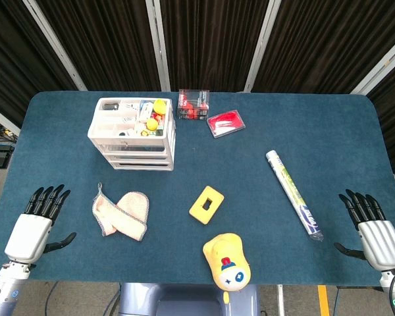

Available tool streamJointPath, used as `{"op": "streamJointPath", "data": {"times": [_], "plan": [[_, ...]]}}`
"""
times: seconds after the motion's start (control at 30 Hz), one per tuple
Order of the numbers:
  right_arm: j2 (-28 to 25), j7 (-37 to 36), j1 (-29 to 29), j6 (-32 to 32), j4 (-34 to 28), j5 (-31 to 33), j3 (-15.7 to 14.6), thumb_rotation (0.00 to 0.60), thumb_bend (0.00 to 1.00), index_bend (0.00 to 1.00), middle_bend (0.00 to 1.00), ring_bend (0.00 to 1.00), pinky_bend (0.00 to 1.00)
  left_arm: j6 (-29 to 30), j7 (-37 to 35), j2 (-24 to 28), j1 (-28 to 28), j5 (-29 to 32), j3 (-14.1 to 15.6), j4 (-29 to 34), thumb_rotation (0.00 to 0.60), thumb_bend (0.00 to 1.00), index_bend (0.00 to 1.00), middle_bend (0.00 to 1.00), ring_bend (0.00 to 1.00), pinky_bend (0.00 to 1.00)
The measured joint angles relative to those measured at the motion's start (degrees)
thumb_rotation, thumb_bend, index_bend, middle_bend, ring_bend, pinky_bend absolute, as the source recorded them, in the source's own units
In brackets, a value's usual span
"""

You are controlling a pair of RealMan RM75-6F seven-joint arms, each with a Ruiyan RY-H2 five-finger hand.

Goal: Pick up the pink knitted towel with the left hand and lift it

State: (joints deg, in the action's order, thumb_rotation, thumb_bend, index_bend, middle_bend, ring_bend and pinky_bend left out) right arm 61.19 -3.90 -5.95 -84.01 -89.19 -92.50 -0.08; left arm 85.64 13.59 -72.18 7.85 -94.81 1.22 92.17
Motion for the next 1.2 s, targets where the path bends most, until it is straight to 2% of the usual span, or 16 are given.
{"op": "streamJointPath", "data": {"times": [0.47, 0.7, 0.8, 0.97, 1.2], "plan": [[0.1, 0.5, -0.1, 0.4, -0.2, 0.4, 0.1, 0.600, 0.00, 0.00, 0.00, 0.00, 0.00, -2.1, 0.3, 0.8, 0.6, 0.1, 0.5, 0.7, 0.485, 0.20, 0.00, 0.00, 0.00, 0.00], [0.1, 0.6, 0.0, 0.5, -0.4, 0.8, 0.1, 0.600, 0.00, 0.00, 0.00, 0.00, 0.00, -7.2, 1.8, 2.7, 2.5, 0.9, 1.2, 2.1, 0.484, 0.20, 0.10, 0.04, 0.02, 0.11], [0.0, 0.3, 0.0, 0.6, -0.4, 1.0, 0.2, 0.600, 0.00, 0.00, 0.00, 0.00, 0.00, -11.3, 3.8, 3.1, 3.9, 2.9, 1.0, 3.0, 0.484, 0.20, 0.12, 0.05, 0.04, 0.12], [0.0, 0.6, 0.1, 0.4, -0.6, 0.8, 0.1, 0.600, 0.00, 0.00, 0.00, 0.00, 0.00, -20.0, 11.3, 2.2, 7.8, 9.1, -0.2, 3.8, 0.487, 0.21, 0.24, 0.12, 0.09, 0.16], [-0.2, 0.3, 0.1, 0.7, -0.6, 1.1, 0.1, 0.600, 0.00, 0.00, 0.00, 0.00, 0.00, -25.4, 20.4, -2.8, 12.4, 16.7, -2.5, 2.9, 0.487, 0.21, 0.28, 0.17, 0.12, 0.20]]}}
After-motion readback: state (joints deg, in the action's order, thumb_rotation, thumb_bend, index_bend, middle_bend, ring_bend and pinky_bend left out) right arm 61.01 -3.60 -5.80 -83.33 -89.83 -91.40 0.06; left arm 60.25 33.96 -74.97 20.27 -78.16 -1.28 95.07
